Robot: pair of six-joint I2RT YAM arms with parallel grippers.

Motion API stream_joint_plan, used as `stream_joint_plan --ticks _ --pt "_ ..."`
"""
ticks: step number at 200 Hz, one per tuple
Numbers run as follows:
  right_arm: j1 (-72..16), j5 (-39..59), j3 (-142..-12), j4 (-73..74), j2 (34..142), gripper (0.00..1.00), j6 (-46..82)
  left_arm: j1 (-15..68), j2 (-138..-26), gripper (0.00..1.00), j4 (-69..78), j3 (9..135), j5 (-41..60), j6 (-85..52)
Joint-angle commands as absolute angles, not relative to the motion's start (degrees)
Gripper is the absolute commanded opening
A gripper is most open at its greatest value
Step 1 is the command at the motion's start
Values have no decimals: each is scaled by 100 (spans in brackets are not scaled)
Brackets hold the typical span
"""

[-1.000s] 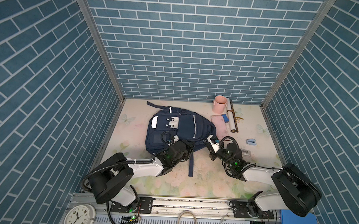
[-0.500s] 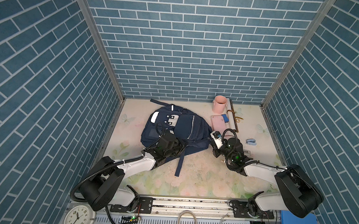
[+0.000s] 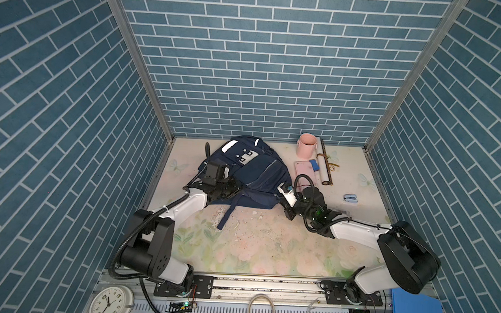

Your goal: Pack the student bag

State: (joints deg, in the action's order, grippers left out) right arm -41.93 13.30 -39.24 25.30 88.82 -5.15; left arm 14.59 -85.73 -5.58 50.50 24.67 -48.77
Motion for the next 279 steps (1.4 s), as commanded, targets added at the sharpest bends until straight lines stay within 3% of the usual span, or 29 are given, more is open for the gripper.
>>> stream_joint_plan --ticks 1,10,25,80,187,208,233,251,279 --pt "-4297 1139 -4337 2291 9192 0 -347 1553 -8267 44 -451 4769 2306 -5493" --pt "-4299 1125 -4428 2205 9287 0 -352 1751 -8034 51 -175 4447 2192 -5955" --pt "-4307 1134 -4449 2162 9334 0 -387 2274 -7675 56 214 4068 1762 -6656" --pt "-4331 1229 -4164 2282 9122 0 -491 3912 -7691 58 1316 3584 235 -8886" --pt "-4565 929 -3845 2346 8867 0 -604 4201 -9054 56 2080 3984 -356 -9594" --pt "-4588 871 -3890 2295 8903 0 -620 4185 -9137 45 2123 3987 -380 -9525" --pt "-4579 652 -3839 2304 8815 0 -542 4090 -9059 16 2208 3821 -82 -9261" --pt "-4506 511 -3765 2294 8697 0 -528 3883 -8905 1 2154 3649 348 -8831" --pt "-4050 660 -3671 2238 8494 0 -401 3386 -8473 0 1865 3348 1119 -8042"
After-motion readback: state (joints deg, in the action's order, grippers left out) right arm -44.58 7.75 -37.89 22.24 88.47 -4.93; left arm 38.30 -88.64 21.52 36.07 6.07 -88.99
